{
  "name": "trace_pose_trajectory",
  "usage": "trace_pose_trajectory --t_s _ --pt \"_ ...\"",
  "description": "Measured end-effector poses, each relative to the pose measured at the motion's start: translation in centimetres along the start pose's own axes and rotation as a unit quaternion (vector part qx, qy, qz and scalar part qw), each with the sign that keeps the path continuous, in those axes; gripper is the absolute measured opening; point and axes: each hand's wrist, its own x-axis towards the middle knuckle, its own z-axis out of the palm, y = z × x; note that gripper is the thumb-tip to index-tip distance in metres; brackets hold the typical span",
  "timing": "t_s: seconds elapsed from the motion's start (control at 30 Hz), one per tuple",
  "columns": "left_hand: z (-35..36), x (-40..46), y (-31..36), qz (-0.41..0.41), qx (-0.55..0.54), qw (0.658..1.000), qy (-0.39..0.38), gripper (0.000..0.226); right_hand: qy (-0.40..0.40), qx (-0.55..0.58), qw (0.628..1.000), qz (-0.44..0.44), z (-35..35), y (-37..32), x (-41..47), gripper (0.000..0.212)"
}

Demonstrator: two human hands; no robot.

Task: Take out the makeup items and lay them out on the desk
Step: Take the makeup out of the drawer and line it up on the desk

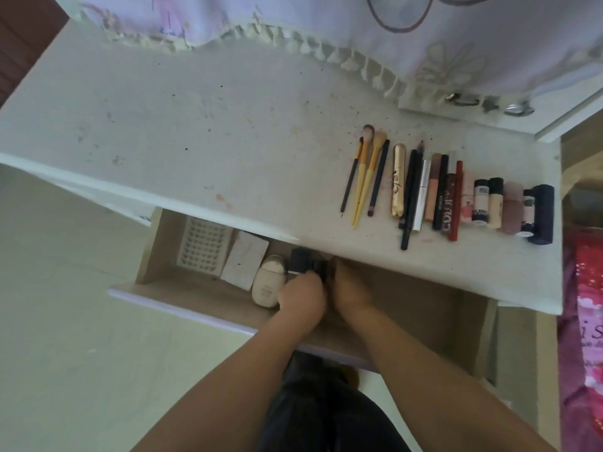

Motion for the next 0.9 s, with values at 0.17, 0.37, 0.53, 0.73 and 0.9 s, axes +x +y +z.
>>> trace_pose_trajectory --t_s 0.17,0.37,0.53,0.73,0.9 --pt "0.7 -0.6 0.6 -0.003 0.072 0.997 -0.033 0.020 0.050 0.020 0.999 0.000 -0.5 0.3 0.1 0.024" --pt "1.3 -1.0 1.2 0.025 0.060 0.997 -0.028 0.027 -0.032 -0.333 0.942 -0.022 -3.0 3.1 -1.1 0.020" --pt "1.3 -0.7 0.1 0.081 0.039 0.996 -0.012 0.035 -0.036 -0.279 0.960 -0.013 -4.6 4.6 -2.7 0.023" --pt "-1.7 -0.8 -1.6 0.119 0.019 0.989 -0.090 0.038 -0.065 -0.199 0.978 0.014 -6.9 3.3 -4.1 0.011" --pt "-5.3 -3.8 -4.6 0.215 -0.051 0.967 -0.123 0.032 -0.117 -0.099 0.987 -0.051 -10.5 0.4 -6.9 0.006"
